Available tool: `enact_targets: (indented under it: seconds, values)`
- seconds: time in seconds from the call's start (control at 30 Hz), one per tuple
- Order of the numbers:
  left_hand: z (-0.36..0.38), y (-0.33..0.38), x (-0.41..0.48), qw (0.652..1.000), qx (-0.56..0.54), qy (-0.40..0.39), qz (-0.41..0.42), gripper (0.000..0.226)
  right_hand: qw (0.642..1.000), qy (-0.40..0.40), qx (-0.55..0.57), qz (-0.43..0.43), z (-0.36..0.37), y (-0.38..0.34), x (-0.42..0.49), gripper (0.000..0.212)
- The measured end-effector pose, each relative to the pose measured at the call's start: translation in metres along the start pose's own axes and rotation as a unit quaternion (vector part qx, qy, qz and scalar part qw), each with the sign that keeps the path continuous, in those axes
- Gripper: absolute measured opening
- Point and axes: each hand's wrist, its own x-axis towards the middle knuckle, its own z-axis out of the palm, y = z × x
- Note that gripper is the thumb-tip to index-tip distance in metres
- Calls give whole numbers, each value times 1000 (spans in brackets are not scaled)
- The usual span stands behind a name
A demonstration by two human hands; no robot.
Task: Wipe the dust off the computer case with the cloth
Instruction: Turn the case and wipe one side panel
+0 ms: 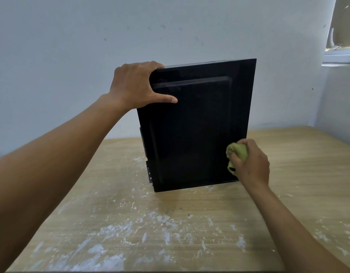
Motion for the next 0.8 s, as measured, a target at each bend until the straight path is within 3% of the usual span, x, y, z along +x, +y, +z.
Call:
enact_targets:
  seconds: [0.23, 0.33, 0.47, 0.73, 0.8]
  values:
    - [1, -1, 1, 1000, -5, 3, 3, 97, 991, 94, 64, -72, -25, -45, 48, 25]
    - [1, -2, 1, 1000, -4, 4, 1, 99, 990, 99, 37, -98, -28, -46, 55, 29]
    - [2, -2, 1, 1000, -2, 8, 6, 98, 992, 61, -16, -107, -20, -14, 32, 30]
    - [0, 0, 1, 1000, -2, 6, -1, 98, 977, -143, -153, -41, 12, 61, -34, 30]
    - [0, 1, 0, 1000, -2, 5, -3, 99, 971, -158, -173, -41, 14, 64, -39, 28]
